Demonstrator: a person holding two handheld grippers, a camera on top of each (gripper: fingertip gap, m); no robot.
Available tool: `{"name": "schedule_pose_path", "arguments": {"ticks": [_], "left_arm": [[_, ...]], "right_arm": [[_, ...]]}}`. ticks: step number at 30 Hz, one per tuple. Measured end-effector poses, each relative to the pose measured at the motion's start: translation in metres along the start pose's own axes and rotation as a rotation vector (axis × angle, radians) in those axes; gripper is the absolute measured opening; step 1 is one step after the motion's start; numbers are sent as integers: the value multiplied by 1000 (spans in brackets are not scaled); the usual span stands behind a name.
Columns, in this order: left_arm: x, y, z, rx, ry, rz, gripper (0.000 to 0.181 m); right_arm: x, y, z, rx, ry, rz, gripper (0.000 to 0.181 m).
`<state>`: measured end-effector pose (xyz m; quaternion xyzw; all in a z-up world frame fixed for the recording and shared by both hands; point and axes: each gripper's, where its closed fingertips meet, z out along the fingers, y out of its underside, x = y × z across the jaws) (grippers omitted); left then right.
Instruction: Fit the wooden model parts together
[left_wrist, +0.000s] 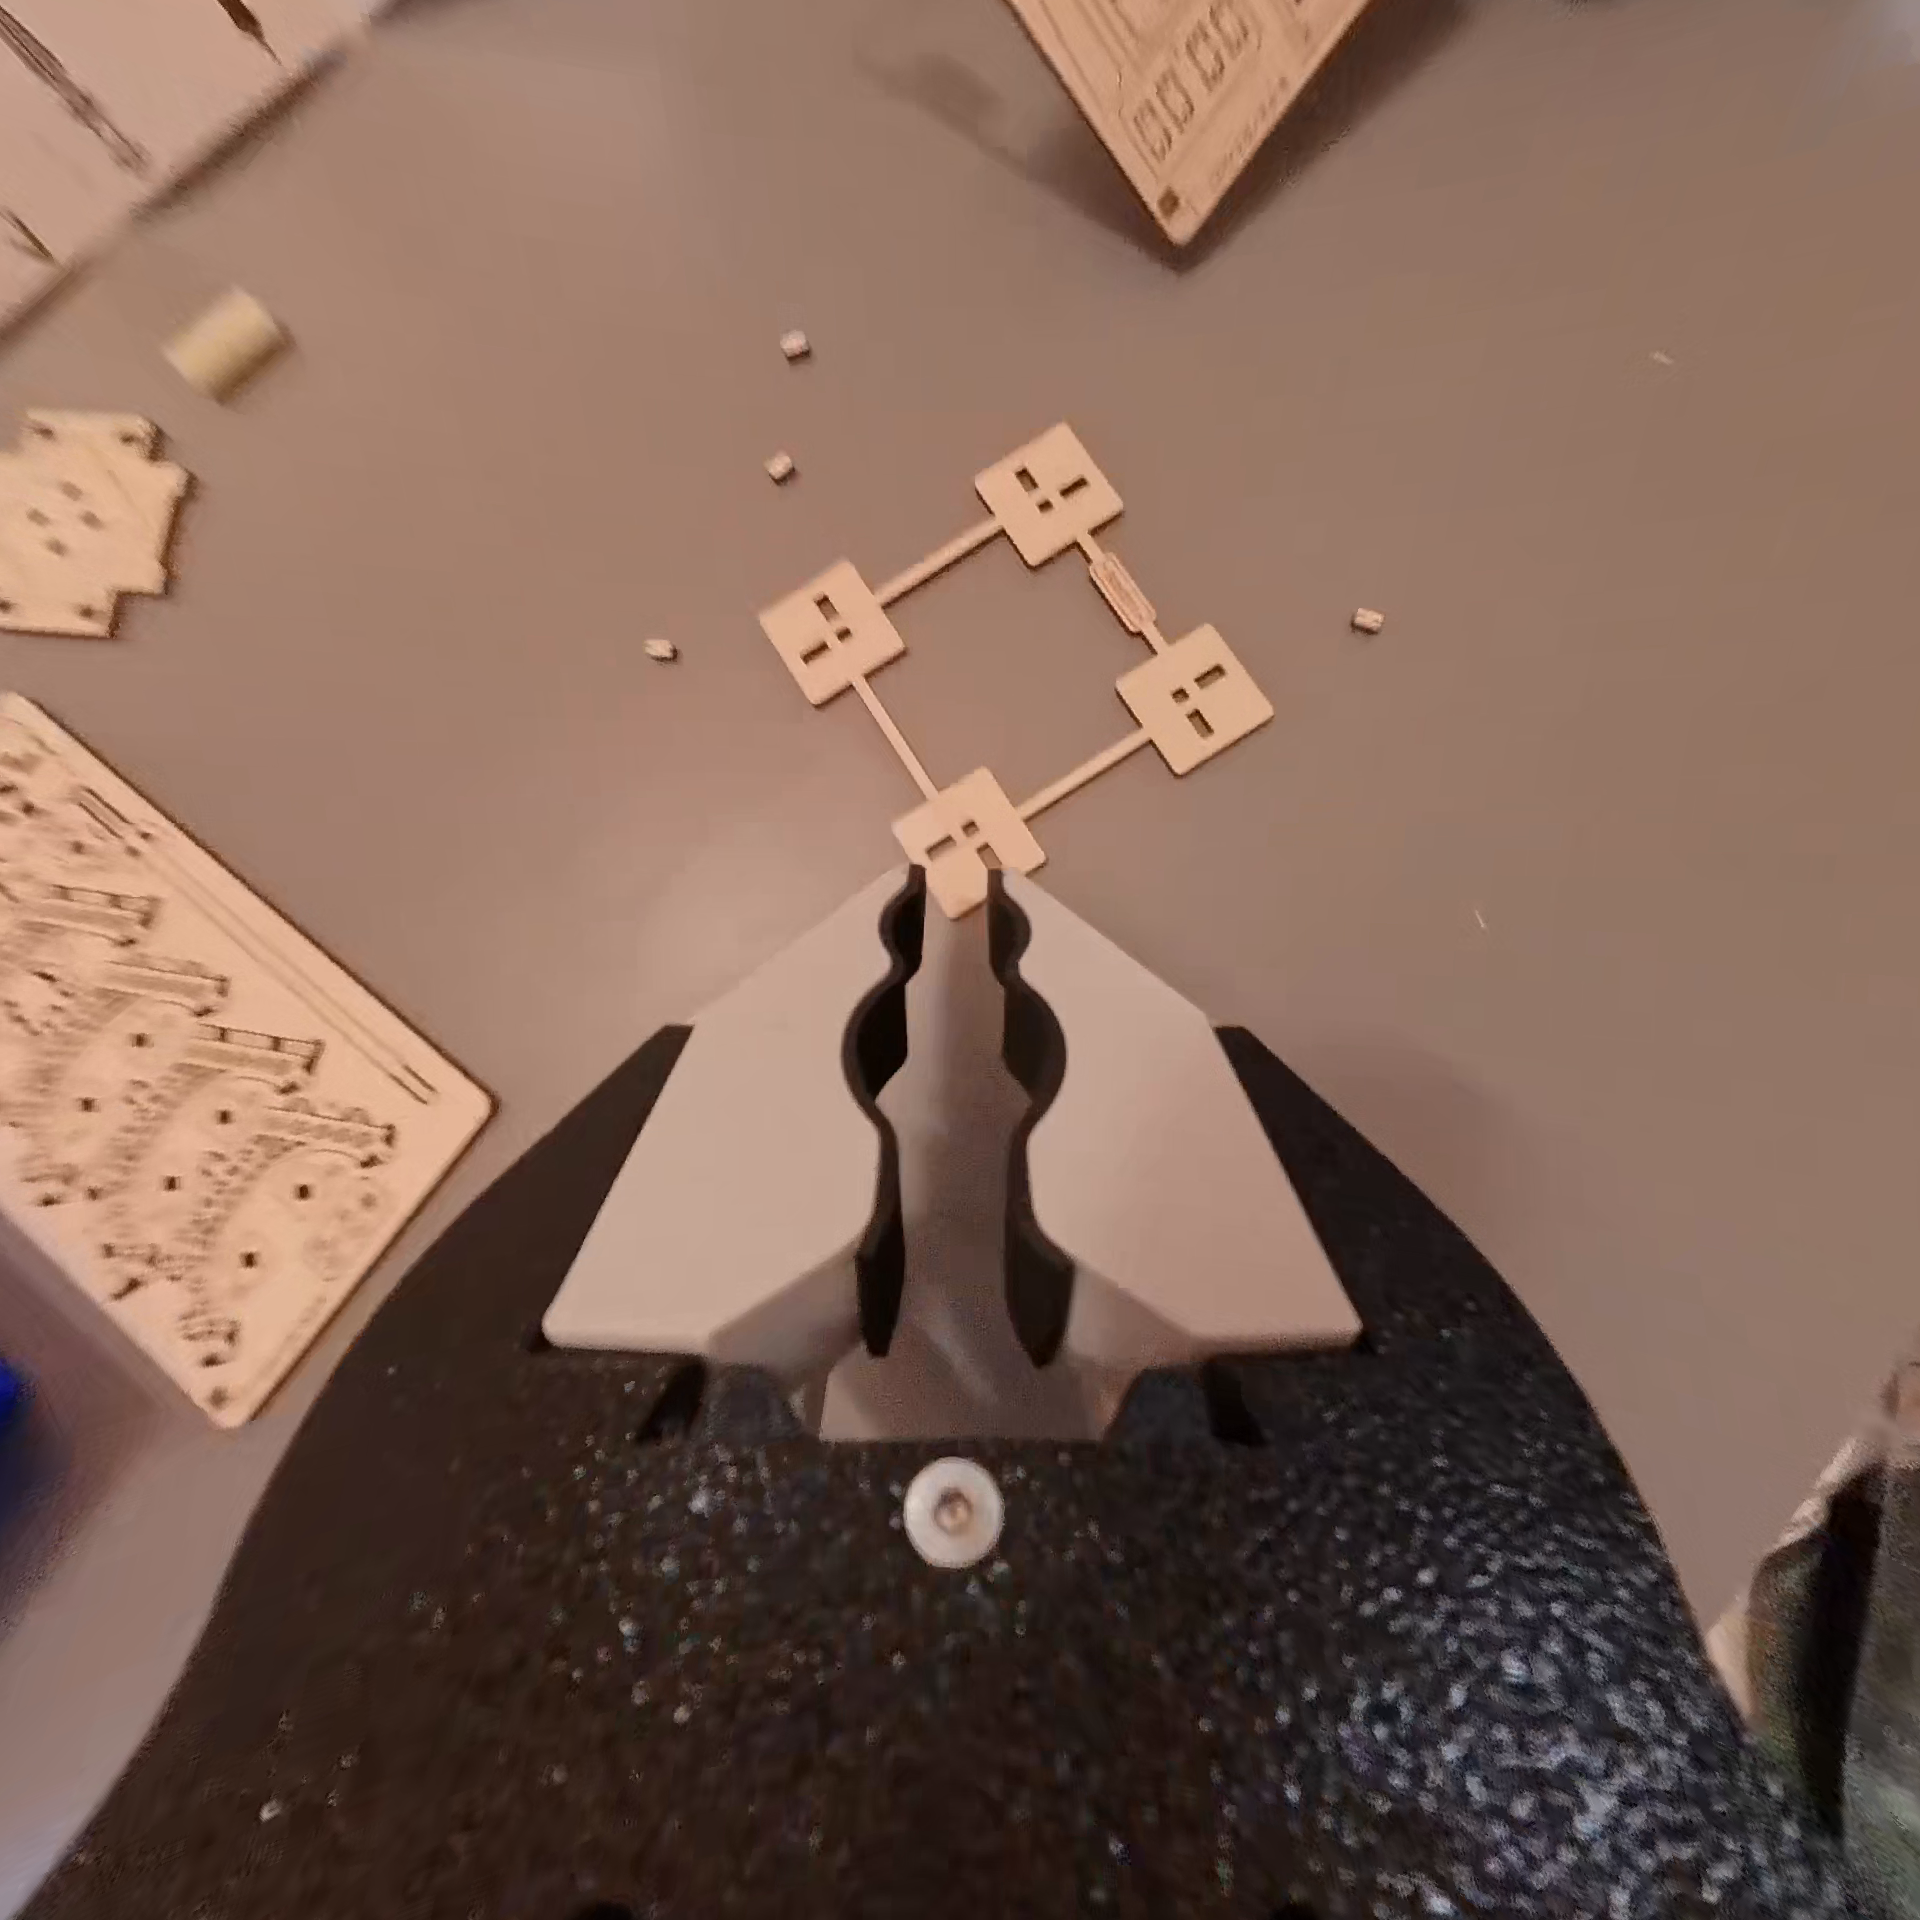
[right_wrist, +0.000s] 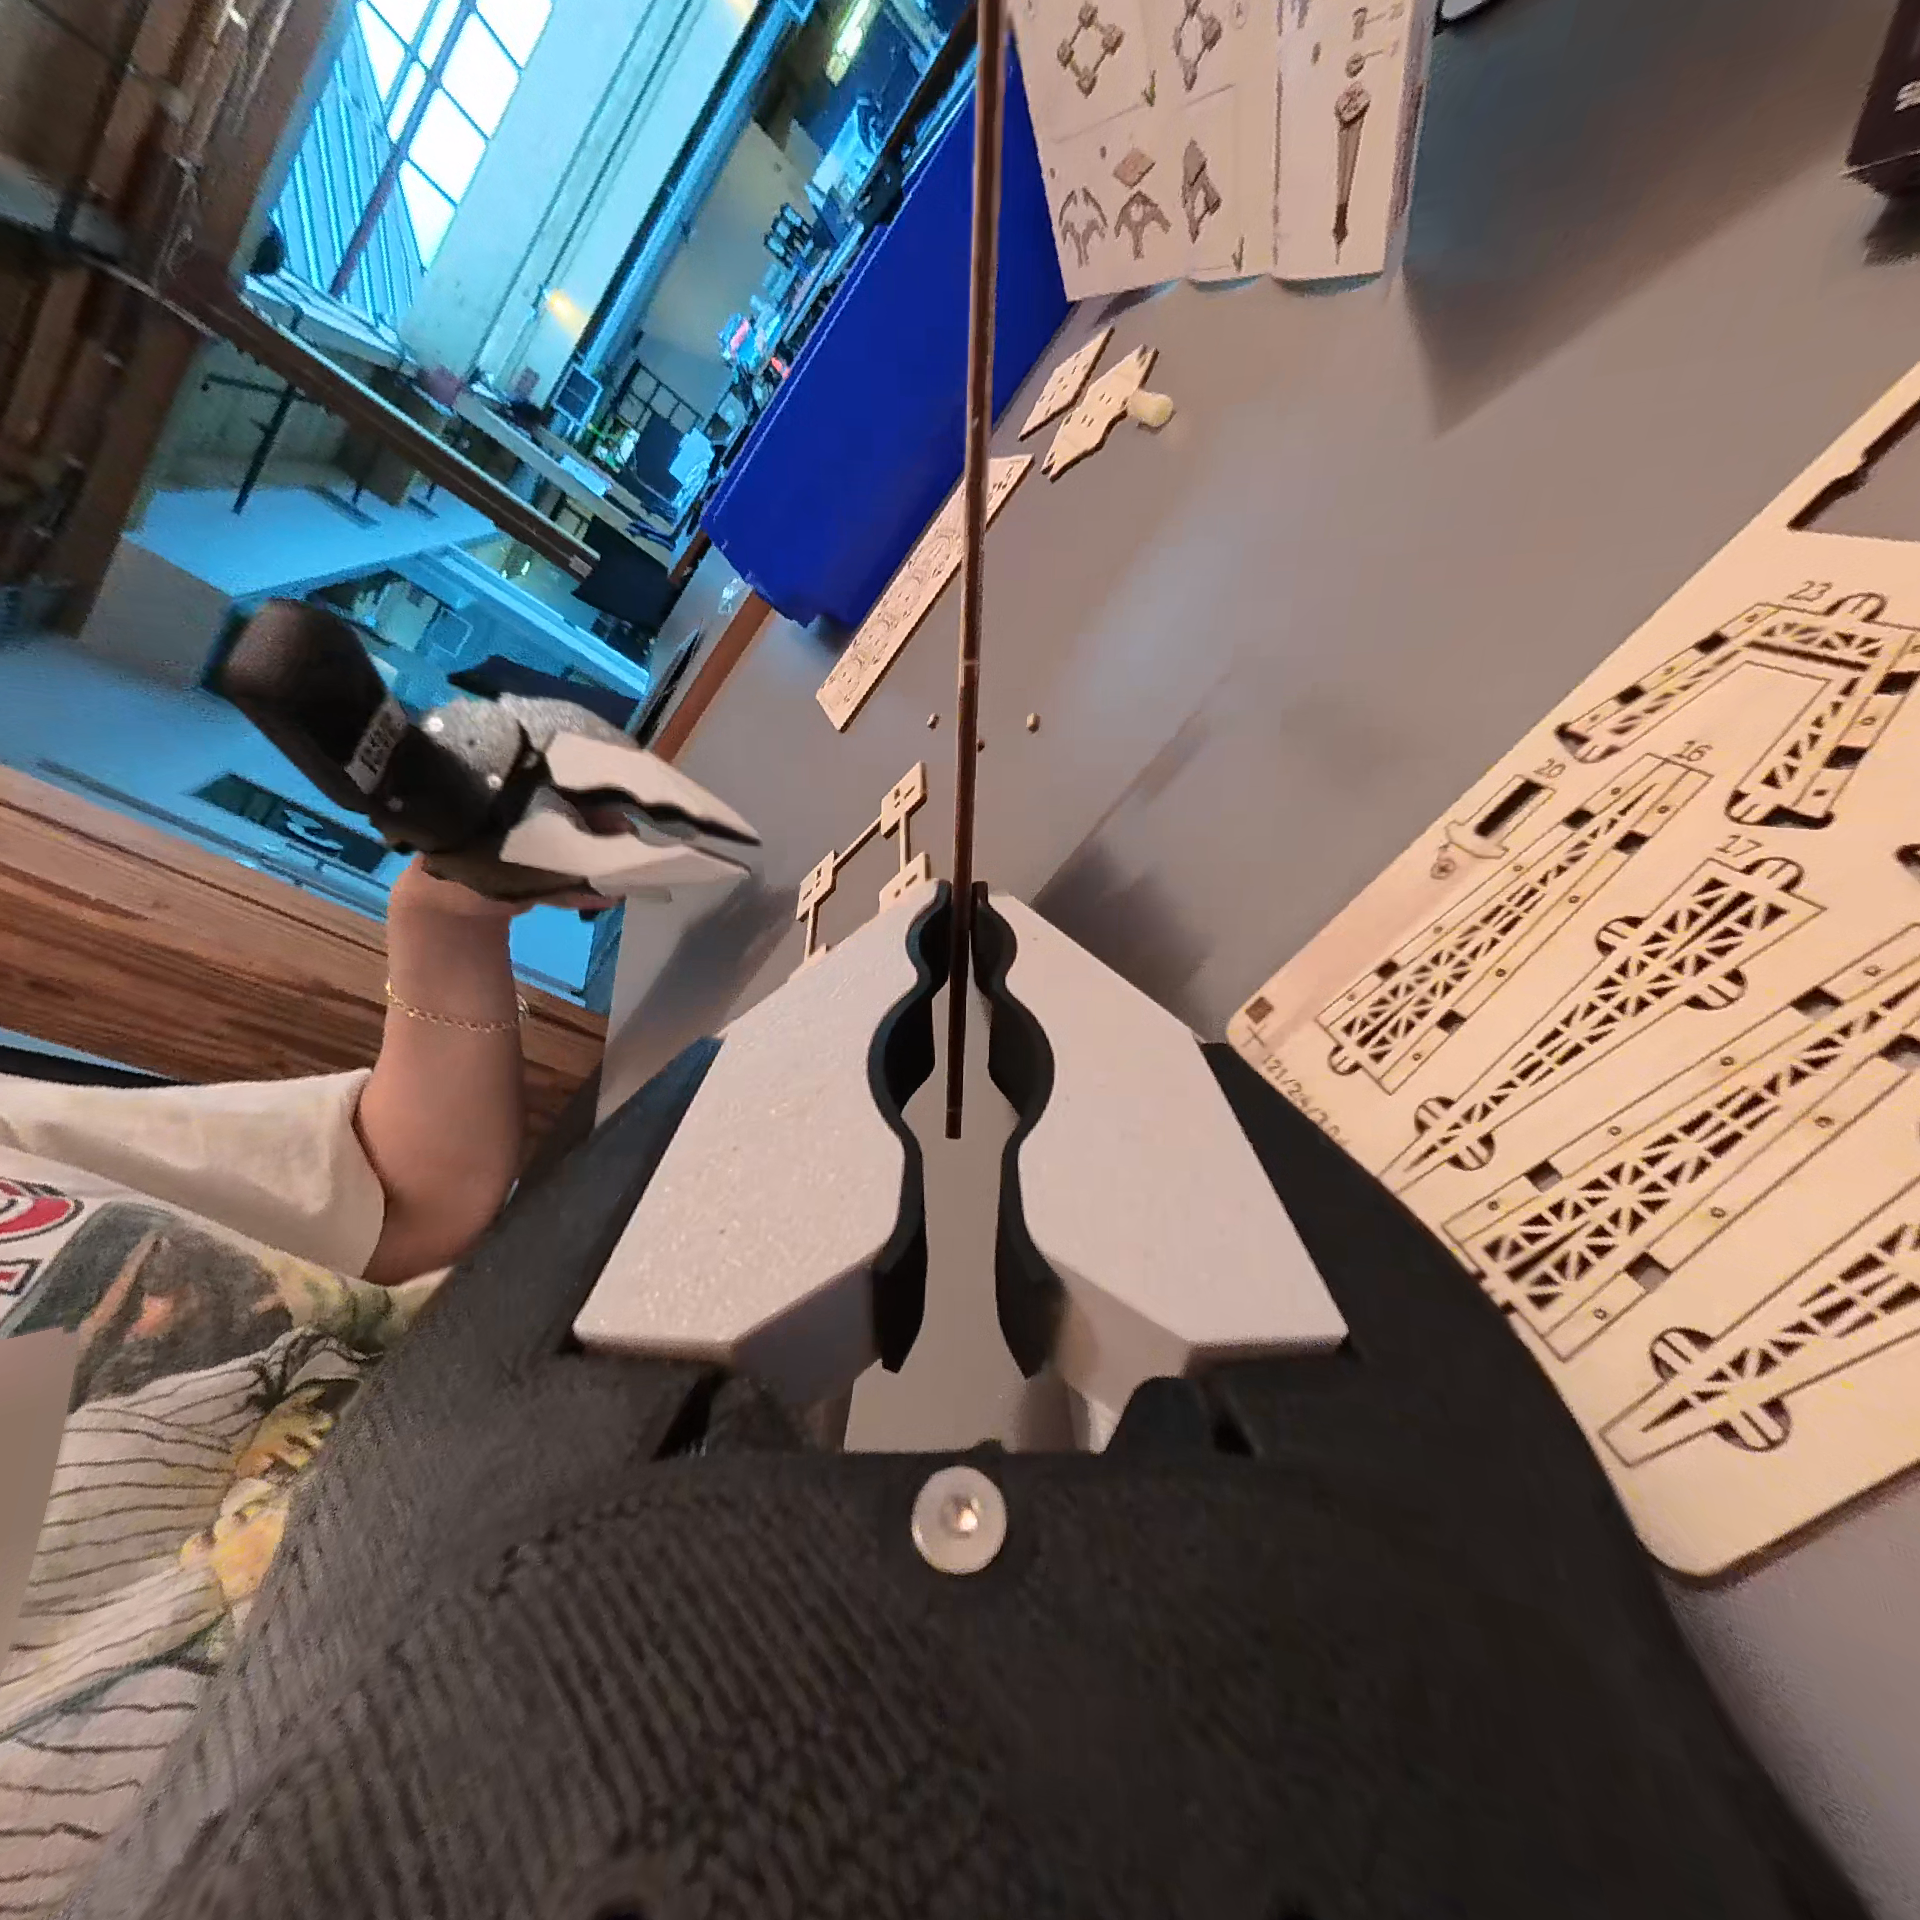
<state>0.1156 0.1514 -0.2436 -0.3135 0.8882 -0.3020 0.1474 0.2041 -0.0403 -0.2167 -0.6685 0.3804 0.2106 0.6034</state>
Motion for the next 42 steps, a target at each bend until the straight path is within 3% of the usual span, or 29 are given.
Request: {"name": "schedule_pose_path", "arguments": {"ticks": [11,23,27,34,42], "left_arm": [[17,2,24,16,66,-174,13],[26,-7,28,54,71,-181,15],[20,-23,18,137,58,-189,15],[-22,-49,-9,271,-150,-144,15],[-24,-86,-18,340,-182,-41,14]], "right_arm": [[2,3,3,-23,15,1,0],[0,7,8,-52,18,-8,1],[-2,7,12,-47,14,-15,1],[-9,14,27,-80,9,-23,1],[-18,20,45,-95,4,-42,1]]}}
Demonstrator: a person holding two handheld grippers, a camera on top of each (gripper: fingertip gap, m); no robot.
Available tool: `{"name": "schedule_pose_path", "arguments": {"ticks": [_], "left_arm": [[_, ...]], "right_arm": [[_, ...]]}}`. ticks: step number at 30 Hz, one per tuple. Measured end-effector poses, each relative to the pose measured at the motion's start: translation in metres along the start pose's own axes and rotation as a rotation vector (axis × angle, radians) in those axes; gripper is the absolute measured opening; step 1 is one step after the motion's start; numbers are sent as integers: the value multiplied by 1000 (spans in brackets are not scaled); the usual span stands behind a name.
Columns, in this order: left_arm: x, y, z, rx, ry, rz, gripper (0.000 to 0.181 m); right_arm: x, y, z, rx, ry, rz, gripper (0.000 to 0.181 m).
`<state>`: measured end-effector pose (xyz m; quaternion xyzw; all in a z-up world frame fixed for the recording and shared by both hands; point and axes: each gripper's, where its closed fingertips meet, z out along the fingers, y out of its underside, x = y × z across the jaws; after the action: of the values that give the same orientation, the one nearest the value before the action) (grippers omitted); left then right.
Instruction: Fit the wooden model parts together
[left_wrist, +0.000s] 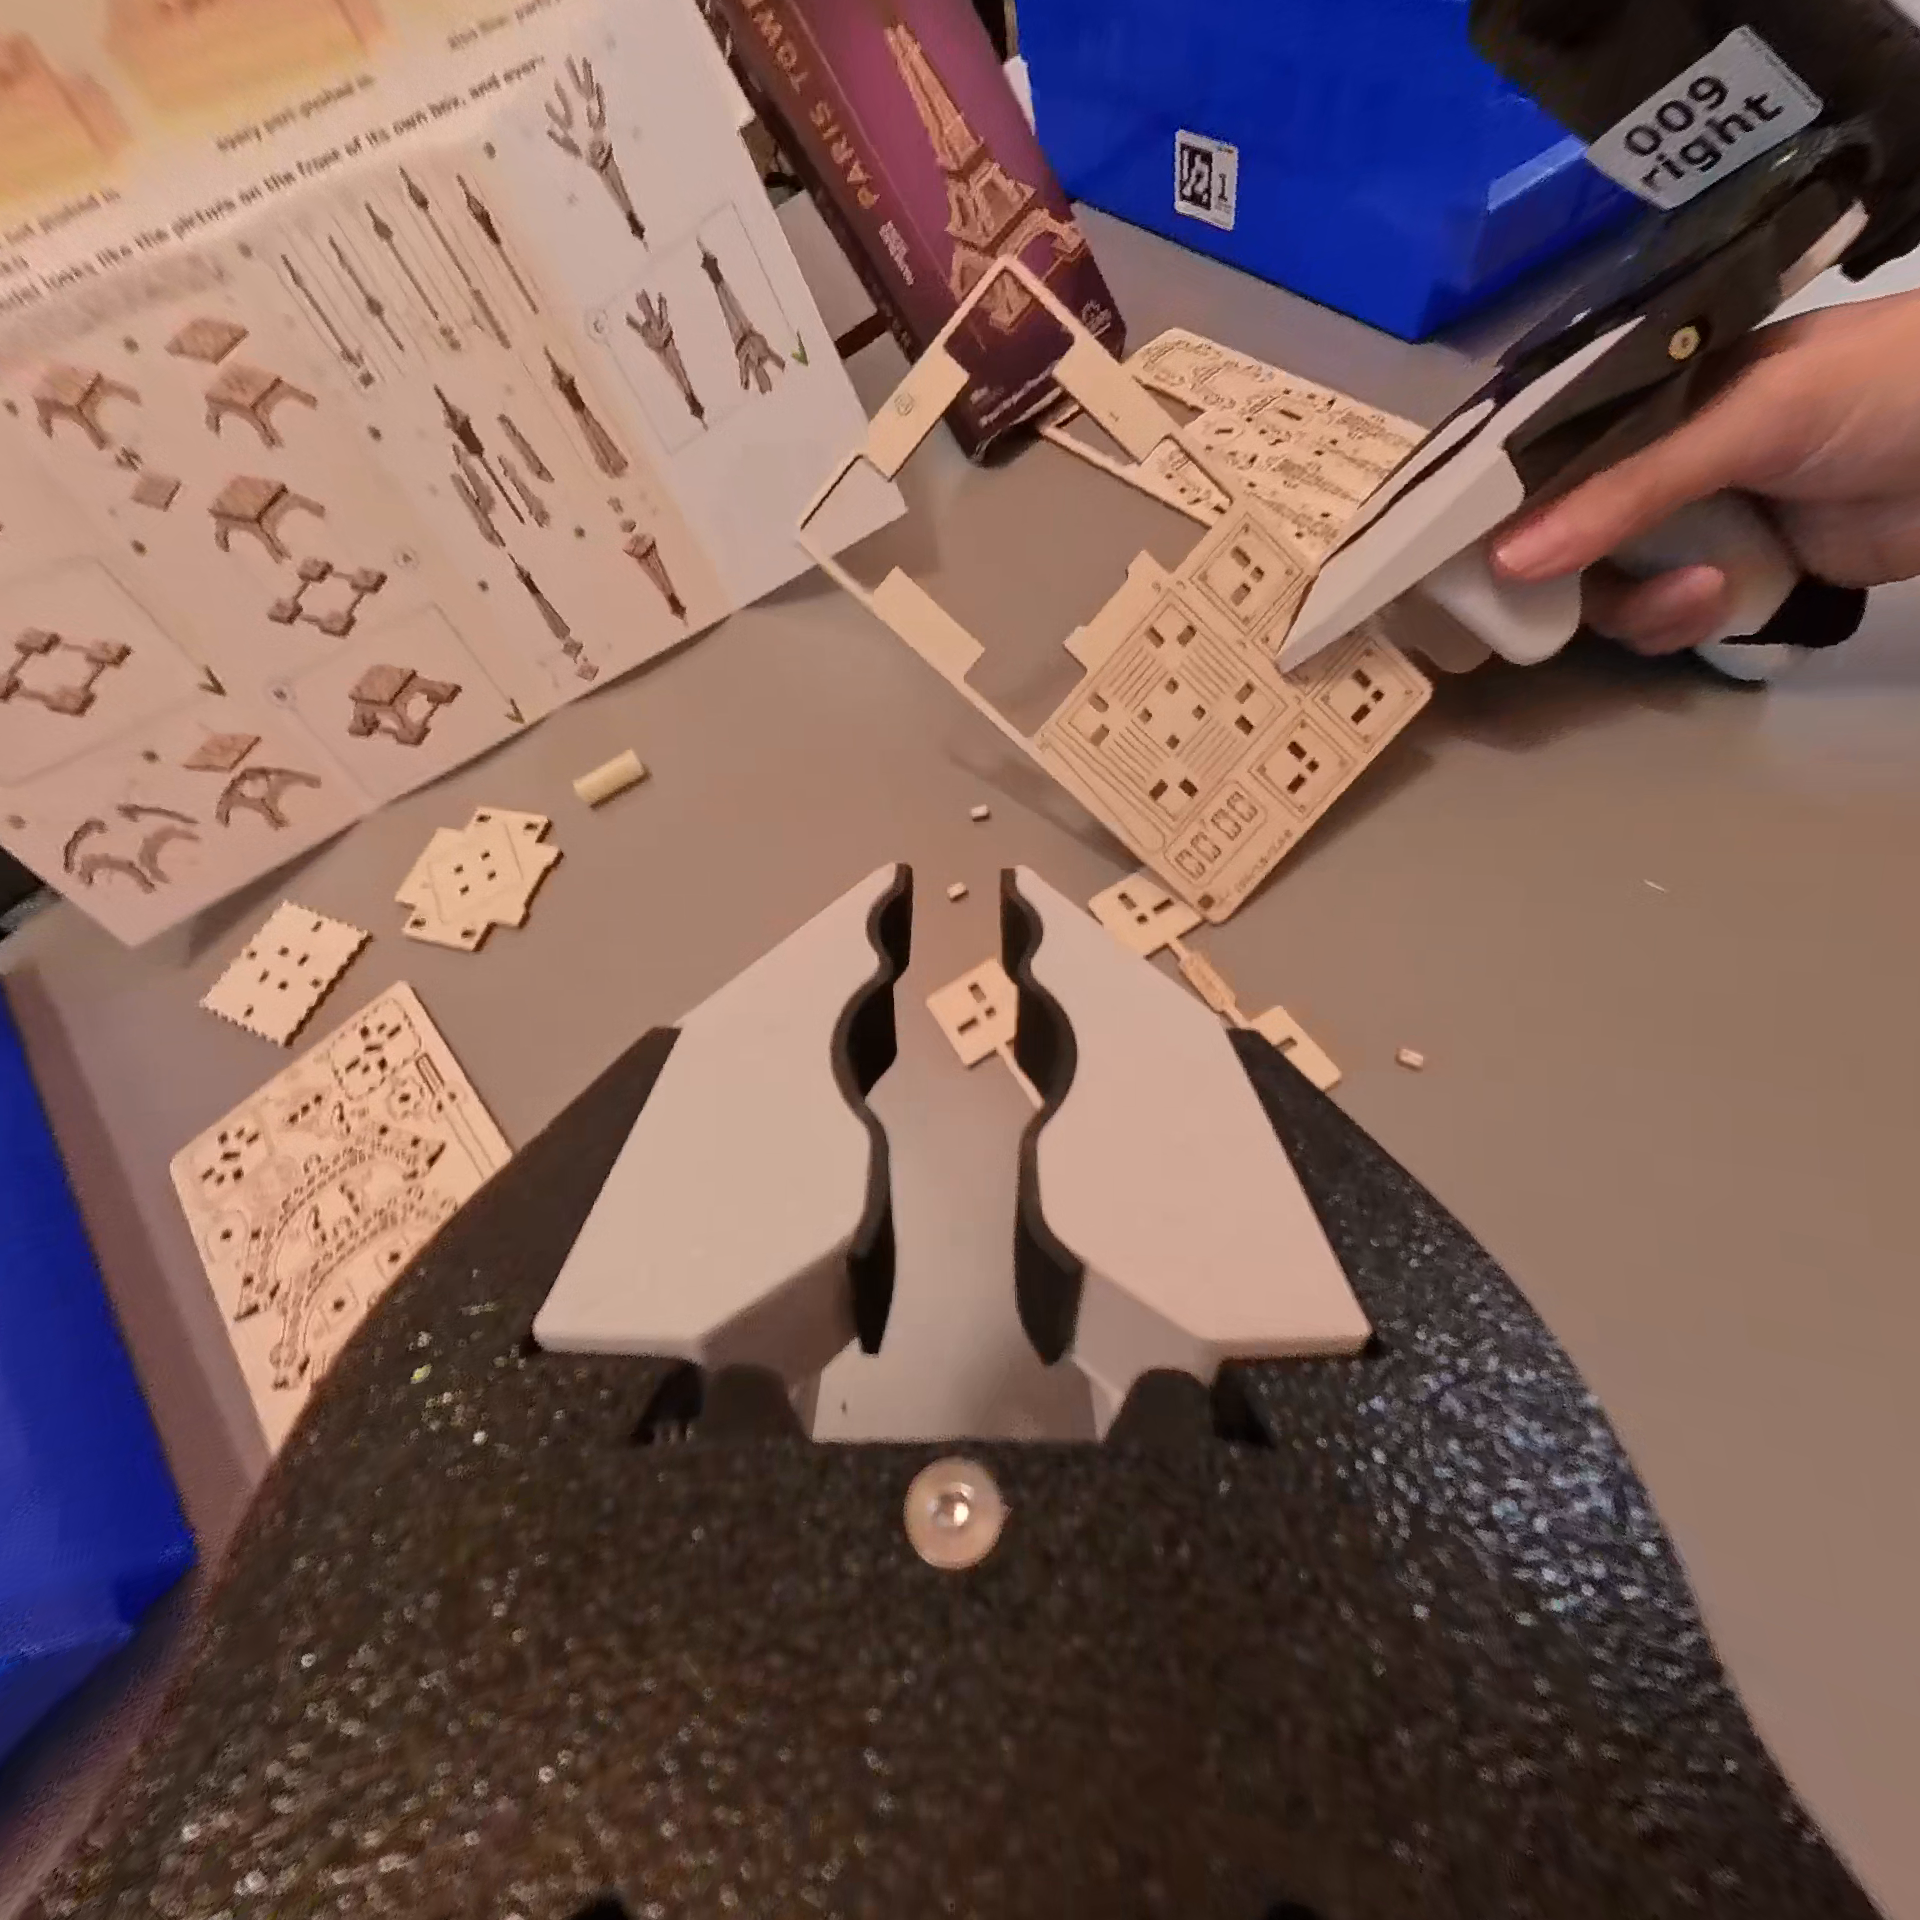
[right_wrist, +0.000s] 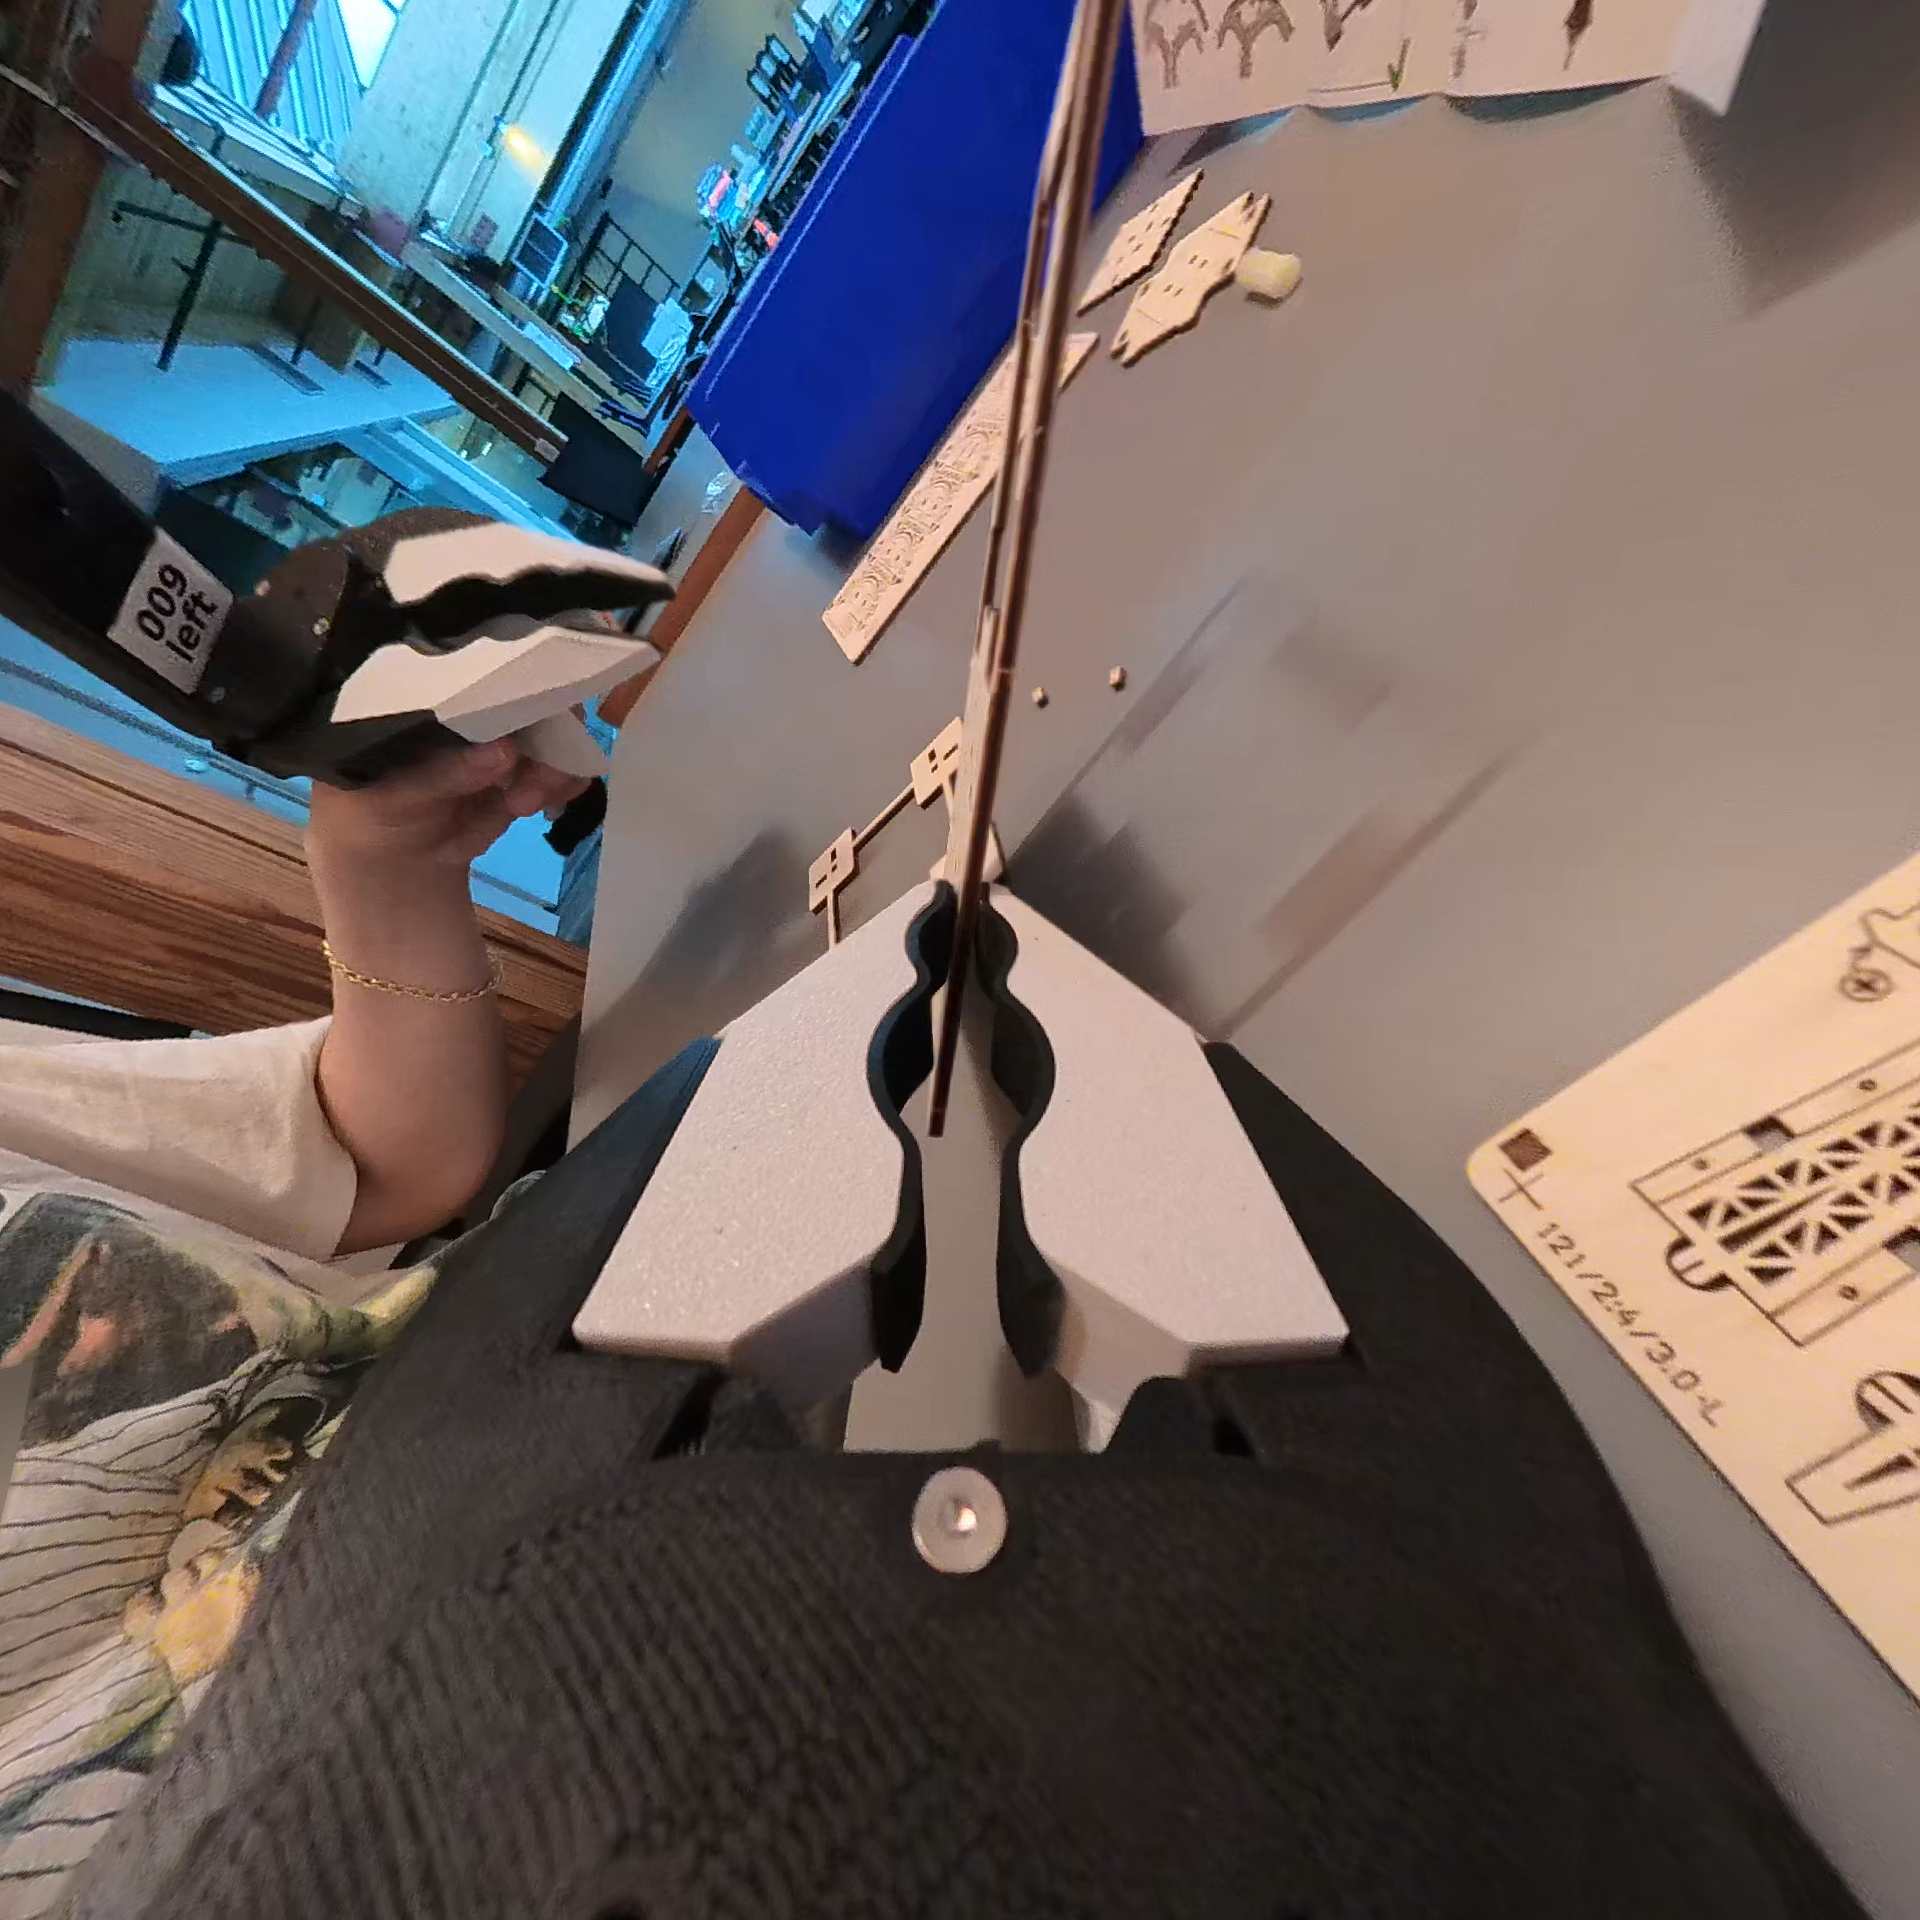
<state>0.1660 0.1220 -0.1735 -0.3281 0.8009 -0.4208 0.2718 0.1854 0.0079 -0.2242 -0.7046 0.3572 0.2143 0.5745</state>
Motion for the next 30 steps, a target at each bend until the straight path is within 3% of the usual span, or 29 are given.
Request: {"name": "schedule_pose_path", "arguments": {"ticks": [8,11,15,18,21,26,30], "left_arm": [[64,-51,39,133,236,70,0],[87,-51,63,92,289,182,0],[81,-37,88,2,225,301,0],[77,-35,94,-2,197,358,23],[73,-33,96,-40,202,422,31],[76,-34,100,-138,379,463,37],[87,-34,95,-223,602,486,28]], "right_arm": [[-5,0,1,0,-4,-48,1],[-11,6,6,-35,-25,-41,1],[-10,9,7,-46,-33,-27,1],[-9,9,5,-46,-43,-9,0],[-9,9,5,-48,-44,-13,1],[-12,10,2,-63,-47,-68,0],[-18,14,2,-100,-57,-152,0]]}}
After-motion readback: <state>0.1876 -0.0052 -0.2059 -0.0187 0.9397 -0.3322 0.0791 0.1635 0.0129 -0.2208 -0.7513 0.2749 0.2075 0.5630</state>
